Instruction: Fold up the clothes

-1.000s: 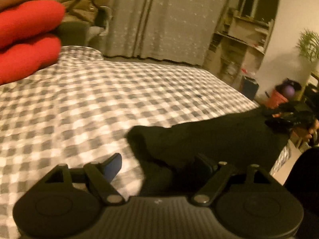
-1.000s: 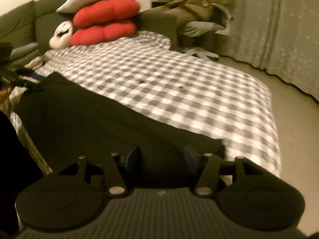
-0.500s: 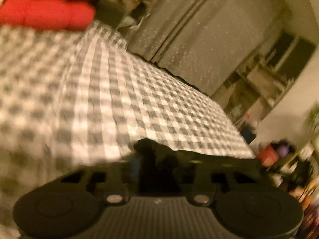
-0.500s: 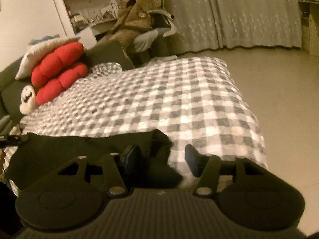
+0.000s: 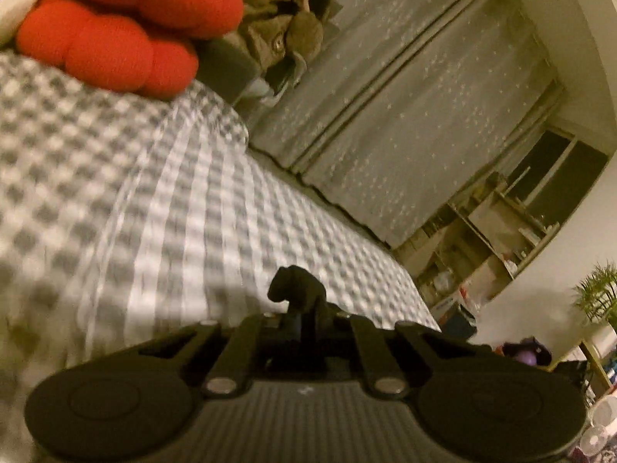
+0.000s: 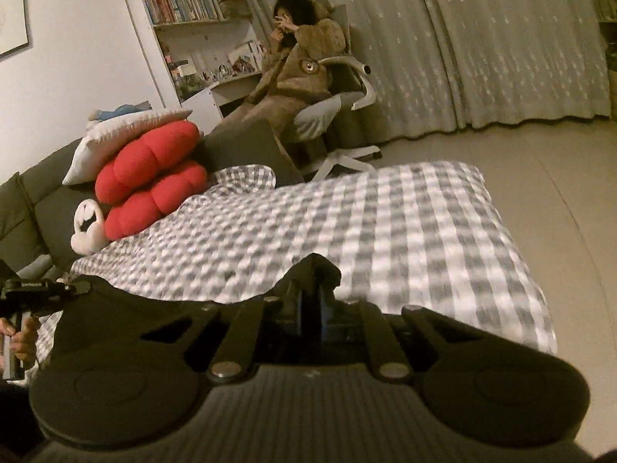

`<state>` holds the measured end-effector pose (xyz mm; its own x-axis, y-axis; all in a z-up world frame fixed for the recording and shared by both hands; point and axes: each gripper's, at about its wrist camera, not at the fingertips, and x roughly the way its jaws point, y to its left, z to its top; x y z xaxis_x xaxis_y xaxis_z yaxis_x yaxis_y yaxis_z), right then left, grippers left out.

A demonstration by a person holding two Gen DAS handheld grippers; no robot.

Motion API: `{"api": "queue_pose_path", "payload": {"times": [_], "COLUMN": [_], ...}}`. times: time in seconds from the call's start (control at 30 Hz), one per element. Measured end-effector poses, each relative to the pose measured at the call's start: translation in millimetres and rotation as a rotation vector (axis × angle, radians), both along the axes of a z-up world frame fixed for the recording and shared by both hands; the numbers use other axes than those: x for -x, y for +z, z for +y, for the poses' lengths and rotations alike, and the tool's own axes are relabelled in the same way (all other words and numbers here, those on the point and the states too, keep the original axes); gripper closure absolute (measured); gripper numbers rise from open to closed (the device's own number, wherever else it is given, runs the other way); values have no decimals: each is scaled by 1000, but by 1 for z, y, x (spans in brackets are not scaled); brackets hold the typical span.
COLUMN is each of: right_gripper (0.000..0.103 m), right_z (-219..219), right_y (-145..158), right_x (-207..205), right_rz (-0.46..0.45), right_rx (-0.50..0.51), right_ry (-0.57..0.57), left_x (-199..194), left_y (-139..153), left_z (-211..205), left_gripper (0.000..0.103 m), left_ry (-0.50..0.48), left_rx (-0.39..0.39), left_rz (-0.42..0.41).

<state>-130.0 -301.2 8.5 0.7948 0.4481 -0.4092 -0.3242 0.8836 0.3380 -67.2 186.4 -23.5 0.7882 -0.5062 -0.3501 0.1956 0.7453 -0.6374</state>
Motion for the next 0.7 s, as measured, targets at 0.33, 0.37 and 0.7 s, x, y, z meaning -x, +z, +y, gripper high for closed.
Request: {"api": "queue_pose_path", "payload": {"times": [0.33,0.37,0.7], "right_gripper": [94,94,58], "right_z": [19,20,9], "right_y": [-14,-18,-16], "right_x": [-53,-56,-43], "right_rz": [16,23,95], "right_rx": [65,84,75], "right_ry": [-87,-101,-99], "left_x": [-48,-51,-15], "left_y": [-11,-15,-17], "left_z": [6,7,34], "left_gripper": [96,92,48], "left_ry": [75,85,105], "left_rx": [-52,-60,68], "left_rz": [88,110,185]}}
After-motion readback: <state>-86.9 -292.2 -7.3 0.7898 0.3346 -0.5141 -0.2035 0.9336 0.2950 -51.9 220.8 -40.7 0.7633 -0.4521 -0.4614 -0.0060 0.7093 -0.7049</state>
